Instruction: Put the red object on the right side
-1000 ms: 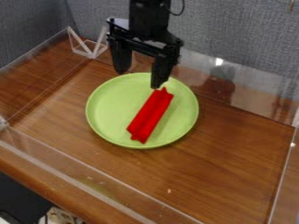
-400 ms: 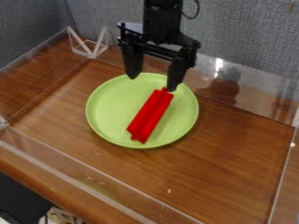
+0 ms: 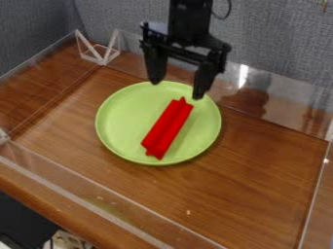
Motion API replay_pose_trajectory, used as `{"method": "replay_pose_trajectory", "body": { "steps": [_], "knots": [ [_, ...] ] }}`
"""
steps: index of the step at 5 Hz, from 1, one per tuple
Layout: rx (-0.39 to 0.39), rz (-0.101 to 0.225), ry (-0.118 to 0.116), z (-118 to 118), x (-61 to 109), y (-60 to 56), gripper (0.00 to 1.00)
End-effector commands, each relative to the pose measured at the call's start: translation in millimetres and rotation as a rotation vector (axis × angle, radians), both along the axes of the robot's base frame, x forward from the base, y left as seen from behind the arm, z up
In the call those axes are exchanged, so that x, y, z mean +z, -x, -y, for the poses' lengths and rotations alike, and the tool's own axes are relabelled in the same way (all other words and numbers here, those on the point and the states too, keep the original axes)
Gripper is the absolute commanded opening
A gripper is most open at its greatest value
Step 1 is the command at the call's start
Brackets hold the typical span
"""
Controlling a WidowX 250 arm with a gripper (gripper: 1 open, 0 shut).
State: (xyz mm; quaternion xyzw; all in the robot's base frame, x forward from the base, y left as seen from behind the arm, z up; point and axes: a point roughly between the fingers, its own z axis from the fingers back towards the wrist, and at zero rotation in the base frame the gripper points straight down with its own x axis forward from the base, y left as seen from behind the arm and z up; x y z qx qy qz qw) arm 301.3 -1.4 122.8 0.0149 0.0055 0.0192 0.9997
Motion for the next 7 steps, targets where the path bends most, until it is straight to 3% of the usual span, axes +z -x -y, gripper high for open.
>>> {"method": "replay_pose_trajectory", "body": {
  "steps": [1, 2, 3, 4, 6, 7],
  "knots": [
    [0.023, 0.023, -0.008, -10.6, -1.6, -7.6, 1.0],
    [0.026, 0.038, -0.007, -6.3, 7.0, 1.1, 1.0],
    [0.009, 0.081, -0.008, 7.2, 28.3, 4.0, 1.0],
    [-0.016, 0.087, -0.005, 18.5, 38.5, 1.2, 1.0],
    [0.003, 0.04, -0.007, -23.9, 30.1, -2.0, 1.0],
    [-0.02, 0.02, 0.029, -18.1, 34.1, 5.6, 1.0]
  ]
}}
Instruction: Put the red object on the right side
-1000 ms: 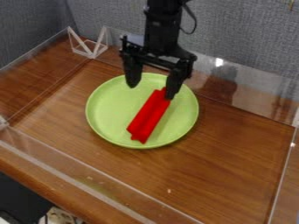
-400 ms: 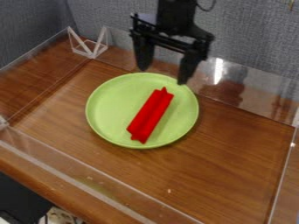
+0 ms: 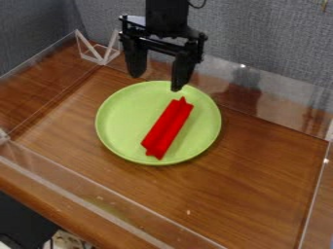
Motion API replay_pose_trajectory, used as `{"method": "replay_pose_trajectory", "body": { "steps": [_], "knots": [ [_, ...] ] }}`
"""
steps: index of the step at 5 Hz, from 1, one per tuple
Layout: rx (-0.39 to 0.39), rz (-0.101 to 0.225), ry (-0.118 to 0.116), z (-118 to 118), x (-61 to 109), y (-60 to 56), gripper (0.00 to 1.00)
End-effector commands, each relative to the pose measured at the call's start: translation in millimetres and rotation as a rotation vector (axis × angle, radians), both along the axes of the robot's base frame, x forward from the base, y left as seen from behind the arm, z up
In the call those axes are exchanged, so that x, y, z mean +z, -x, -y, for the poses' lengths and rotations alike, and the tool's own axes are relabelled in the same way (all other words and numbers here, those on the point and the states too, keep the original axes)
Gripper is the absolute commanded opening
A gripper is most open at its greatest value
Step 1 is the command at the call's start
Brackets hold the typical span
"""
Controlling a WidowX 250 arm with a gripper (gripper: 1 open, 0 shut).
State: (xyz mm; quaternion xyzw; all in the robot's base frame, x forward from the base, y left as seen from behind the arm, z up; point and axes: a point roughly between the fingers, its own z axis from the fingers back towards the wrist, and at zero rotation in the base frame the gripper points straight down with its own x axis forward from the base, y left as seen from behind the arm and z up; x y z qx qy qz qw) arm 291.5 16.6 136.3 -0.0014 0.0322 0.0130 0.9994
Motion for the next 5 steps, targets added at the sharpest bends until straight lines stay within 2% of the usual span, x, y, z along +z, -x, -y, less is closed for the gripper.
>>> {"method": "replay_pose_trajectory", "body": {
  "steps": [1, 2, 4, 5],
  "knots": [
    [-0.091, 0.06, 0.003, 9.7, 3.7, -1.6, 1.0],
    [-0.165, 0.05, 0.003, 20.3, -18.7, 1.7, 1.0],
    [-0.207, 0.005, -0.001, 6.0, -59.2, -2.2, 1.0],
    [-0.216, -0.005, -0.005, 0.8, -77.4, -4.4, 1.0]
  ]
}}
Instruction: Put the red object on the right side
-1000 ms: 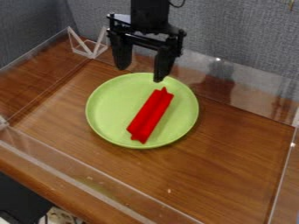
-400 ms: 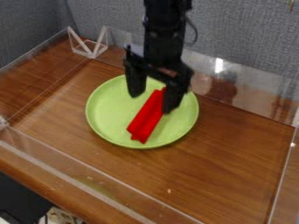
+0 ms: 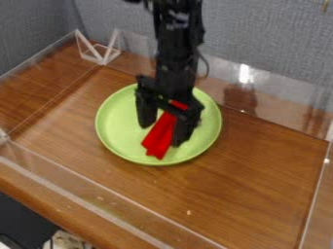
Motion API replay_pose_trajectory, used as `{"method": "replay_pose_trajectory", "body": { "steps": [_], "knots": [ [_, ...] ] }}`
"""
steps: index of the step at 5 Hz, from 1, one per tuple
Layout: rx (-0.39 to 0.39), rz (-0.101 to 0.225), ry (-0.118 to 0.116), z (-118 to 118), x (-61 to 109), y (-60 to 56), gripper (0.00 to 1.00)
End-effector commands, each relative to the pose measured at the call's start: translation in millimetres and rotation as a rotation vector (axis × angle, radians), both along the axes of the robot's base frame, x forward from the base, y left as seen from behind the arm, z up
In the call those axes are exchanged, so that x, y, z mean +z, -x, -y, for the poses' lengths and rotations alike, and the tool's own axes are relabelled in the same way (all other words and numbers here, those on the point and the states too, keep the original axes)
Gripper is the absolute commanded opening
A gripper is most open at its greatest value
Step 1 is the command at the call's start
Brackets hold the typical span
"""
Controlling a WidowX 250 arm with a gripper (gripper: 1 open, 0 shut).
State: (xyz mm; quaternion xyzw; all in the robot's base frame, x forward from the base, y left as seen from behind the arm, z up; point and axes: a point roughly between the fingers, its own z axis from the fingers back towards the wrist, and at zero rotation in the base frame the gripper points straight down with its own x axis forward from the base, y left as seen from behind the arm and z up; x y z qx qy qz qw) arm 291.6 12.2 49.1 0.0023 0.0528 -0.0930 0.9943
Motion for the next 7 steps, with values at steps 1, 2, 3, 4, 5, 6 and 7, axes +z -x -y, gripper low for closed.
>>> {"method": "replay_pose_trajectory", "body": {
  "steps": [1, 2, 3, 4, 5, 6, 7],
  "knots": [
    [-0.034, 0.061, 0.0, -0.1, 7.0, 1.0, 1.0],
    [-0.053, 0.098, -0.006, 2.5, 18.9, 3.3, 1.0],
    [-0.081, 0.13, -0.011, 2.1, 32.9, 13.2, 1.0],
    [-0.115, 0.162, -0.012, 4.2, 43.9, 22.3, 1.0],
    [-0.183, 0.175, -0.006, 13.6, 57.3, 21.2, 1.0],
    [-0.231, 0.177, -0.004, 16.4, 64.5, 15.0, 1.0],
    [-0.267, 0.16, 0.002, 15.6, 58.4, 12.6, 1.0]
  ]
}}
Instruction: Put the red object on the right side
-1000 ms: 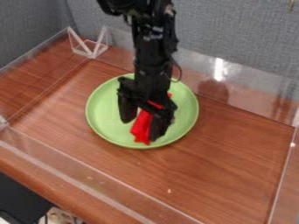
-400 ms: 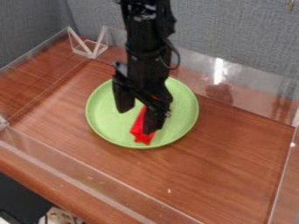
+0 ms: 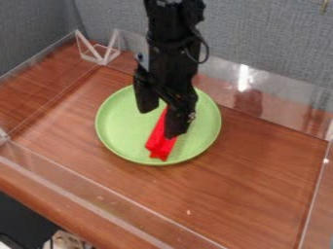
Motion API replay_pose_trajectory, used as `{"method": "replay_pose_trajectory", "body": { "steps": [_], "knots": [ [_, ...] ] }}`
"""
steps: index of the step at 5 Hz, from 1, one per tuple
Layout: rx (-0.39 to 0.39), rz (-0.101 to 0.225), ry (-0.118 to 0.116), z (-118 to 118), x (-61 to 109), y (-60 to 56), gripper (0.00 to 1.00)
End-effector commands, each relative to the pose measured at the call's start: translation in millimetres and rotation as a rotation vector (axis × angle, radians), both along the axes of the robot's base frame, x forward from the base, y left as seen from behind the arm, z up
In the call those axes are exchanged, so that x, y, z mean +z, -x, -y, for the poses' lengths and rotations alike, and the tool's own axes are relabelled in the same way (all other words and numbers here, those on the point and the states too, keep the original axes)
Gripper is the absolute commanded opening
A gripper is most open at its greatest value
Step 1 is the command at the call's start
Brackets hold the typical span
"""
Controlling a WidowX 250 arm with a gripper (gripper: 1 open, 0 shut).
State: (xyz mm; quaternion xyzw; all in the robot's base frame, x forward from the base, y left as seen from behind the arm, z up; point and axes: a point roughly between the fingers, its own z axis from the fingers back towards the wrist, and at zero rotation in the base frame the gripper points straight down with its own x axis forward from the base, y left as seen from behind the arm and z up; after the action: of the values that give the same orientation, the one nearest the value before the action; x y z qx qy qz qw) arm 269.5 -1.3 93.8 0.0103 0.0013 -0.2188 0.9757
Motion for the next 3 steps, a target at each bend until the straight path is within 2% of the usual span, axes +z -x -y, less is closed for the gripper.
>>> {"method": "replay_pose_trajectory", "body": {
  "steps": [1, 2, 3],
  "knots": [
    [0.016, 0.045, -0.003, 7.9, -2.5, -15.7, 1.0],
    [0.05, 0.036, -0.008, 9.0, -11.7, -22.6, 1.0],
    [0.076, 0.032, -0.012, 8.4, -20.8, -21.8, 1.0]
  ]
}}
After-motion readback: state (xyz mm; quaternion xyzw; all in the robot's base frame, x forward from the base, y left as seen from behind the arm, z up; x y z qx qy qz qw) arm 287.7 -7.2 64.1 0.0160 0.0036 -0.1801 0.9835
